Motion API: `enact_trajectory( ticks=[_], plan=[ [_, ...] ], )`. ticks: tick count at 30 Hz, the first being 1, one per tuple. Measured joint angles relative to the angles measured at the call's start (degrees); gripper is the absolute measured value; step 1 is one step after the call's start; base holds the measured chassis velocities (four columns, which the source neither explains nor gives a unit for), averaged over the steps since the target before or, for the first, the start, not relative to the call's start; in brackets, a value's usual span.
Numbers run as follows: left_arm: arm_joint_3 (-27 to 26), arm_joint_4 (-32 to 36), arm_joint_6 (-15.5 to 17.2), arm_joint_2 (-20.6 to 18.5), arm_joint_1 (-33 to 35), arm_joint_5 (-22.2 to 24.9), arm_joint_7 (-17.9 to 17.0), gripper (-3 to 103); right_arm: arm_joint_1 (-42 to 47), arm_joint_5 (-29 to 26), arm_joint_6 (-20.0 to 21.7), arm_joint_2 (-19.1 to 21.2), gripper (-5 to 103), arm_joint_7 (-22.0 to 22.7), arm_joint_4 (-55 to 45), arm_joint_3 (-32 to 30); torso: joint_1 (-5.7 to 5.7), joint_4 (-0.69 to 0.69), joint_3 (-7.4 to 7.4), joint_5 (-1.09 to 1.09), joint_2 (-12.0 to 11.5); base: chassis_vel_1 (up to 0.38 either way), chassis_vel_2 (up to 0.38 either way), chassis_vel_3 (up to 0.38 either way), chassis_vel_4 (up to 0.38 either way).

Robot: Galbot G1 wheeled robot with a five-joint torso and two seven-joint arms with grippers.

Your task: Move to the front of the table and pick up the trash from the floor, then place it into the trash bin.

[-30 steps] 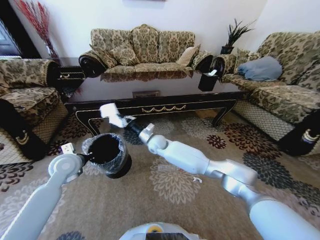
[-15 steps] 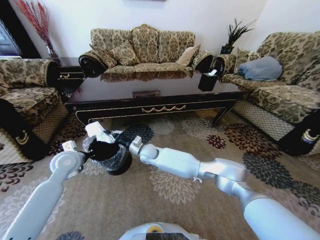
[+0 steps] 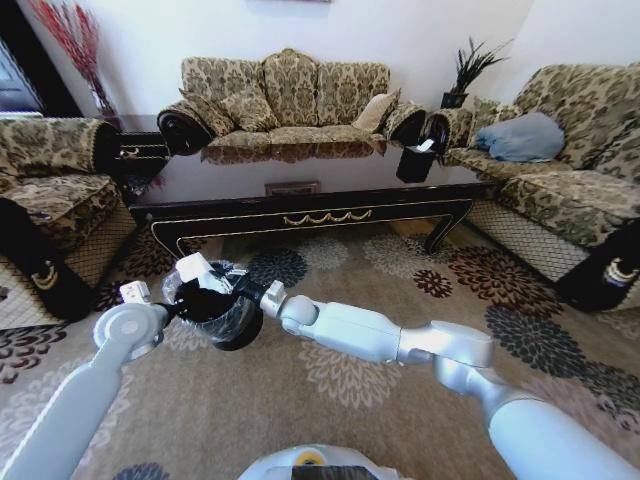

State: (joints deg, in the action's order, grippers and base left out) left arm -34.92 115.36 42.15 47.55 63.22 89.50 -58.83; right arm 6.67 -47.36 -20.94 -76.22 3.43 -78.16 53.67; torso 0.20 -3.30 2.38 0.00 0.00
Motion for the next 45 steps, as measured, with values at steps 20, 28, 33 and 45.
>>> enact_trajectory(
  ticks=[20,28,33,45],
  plan=[
    [-0.51,0.09,-0.02,-0.30,0.49,-0.45,-0.02,2,0.08,1.14,0.11,3.21,93,-0.81,-2.58,0.57,0.00,0.00,0.00,0.00,0.00,0.000,0.000,0.000,0.000],
    [-1.02,0.35,-0.02,-0.48,0.83,-0.48,-0.03,2,-0.44,2.95,0.10,4.35,100,-1.01,-2.66,1.40,0.00,0.00,0.00,0.00,0.00,0.000,0.000,0.000,0.000],
    [-1.19,0.69,-0.02,-0.30,1.07,-0.52,-0.04,2,-0.96,3.21,0.10,3.28,100,-0.88,-2.22,2.26,0.00,-0.01,0.00,0.00,0.00,0.000,0.000,0.000,0.000],
    [-1.42,1.28,-0.02,0.90,1.53,-0.95,-0.06,2,-2.97,2.83,0.09,-2.03,100,0.04,3.03,3.92,0.00,0.00,0.00,0.00,0.00,0.000,0.000,0.000,0.000]
  ],
)
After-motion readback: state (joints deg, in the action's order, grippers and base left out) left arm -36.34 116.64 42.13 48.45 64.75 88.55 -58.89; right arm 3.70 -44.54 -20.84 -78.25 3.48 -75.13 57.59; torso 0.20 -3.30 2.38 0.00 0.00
